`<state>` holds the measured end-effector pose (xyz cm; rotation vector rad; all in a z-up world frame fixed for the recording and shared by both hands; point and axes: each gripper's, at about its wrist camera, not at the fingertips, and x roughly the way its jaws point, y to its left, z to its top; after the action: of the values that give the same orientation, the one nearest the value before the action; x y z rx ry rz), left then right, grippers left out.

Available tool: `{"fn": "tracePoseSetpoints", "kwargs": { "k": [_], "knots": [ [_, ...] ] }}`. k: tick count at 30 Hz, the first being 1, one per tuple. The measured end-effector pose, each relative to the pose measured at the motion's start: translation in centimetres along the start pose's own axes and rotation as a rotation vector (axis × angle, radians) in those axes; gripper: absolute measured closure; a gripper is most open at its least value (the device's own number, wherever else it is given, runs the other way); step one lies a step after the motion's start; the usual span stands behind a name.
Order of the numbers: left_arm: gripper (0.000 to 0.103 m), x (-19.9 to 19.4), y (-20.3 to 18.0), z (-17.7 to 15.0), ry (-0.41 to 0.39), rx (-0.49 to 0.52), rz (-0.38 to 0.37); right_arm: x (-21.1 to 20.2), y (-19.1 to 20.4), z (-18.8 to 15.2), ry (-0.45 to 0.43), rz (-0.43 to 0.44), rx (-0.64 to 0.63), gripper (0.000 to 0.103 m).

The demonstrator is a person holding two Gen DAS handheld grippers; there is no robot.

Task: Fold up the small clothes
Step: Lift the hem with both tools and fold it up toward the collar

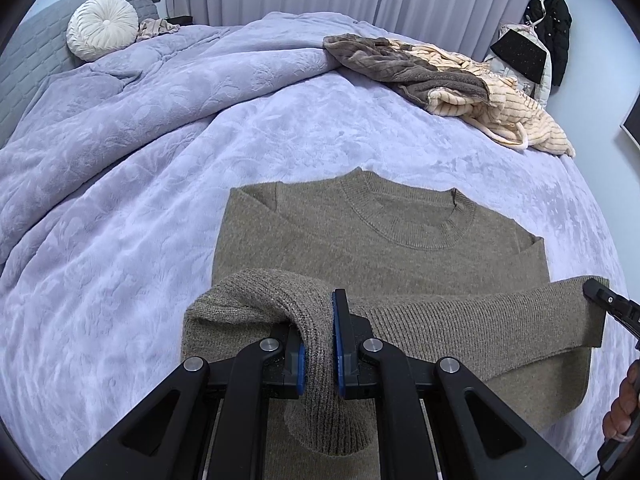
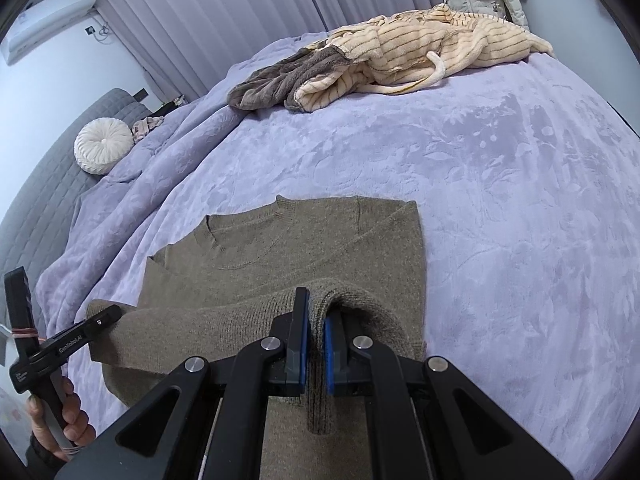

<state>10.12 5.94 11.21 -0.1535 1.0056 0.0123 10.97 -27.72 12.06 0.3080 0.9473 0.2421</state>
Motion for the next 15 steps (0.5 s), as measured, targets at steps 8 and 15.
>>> {"fn": "tracePoseSetpoints", "kwargs": {
  "k": [8,15],
  "knots": [
    [0.091,1.6,-0.5,2.3,0.007,0.017,0.019,1.4,0.4,2.2,-0.003,-0.018,-0.017,0.096],
    [0.091,3.2,-1.1,4.2,0.018,0.036,0.028,3.3,0.1,3.7,0.005,-0.032,-0.009,0.096]
  ]
}}
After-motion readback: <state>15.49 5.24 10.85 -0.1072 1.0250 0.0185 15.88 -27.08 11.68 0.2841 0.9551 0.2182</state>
